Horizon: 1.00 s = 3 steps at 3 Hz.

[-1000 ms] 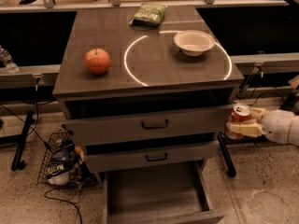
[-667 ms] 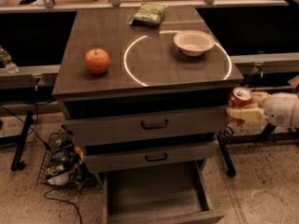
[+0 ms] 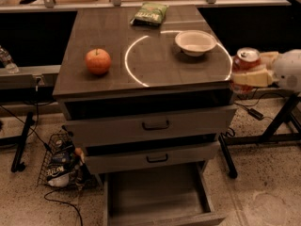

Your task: Pick coke can from bottom drawer and place on counter

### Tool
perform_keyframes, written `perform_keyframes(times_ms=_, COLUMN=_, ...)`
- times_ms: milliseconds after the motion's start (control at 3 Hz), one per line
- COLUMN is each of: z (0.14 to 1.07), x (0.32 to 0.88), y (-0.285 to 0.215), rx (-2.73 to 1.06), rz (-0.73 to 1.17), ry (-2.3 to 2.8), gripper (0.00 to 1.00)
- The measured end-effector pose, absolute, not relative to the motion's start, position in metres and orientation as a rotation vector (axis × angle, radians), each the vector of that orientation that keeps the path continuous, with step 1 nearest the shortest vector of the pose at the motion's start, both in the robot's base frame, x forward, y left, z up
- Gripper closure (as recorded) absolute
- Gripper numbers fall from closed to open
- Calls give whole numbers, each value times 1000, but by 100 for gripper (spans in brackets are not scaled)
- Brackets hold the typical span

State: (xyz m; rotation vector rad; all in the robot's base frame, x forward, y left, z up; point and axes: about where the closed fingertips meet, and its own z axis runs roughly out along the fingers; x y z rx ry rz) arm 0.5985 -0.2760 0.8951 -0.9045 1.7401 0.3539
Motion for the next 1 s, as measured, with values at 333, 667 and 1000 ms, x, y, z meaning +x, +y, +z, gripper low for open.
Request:
perform_keyframes(times_ms=333, z=942, x=603, y=-254, rx=-927, rz=327, ry=1703, gripper=100)
perform_keyframes(times_ms=667, z=952, x=615, y=-221, rx=-949, rz=368, ry=1665, gripper=100)
perform_keyframes(times_ms=1000, z=935, x=645, y=-156, rx=-1004, rz=471, ry=1594, gripper=100)
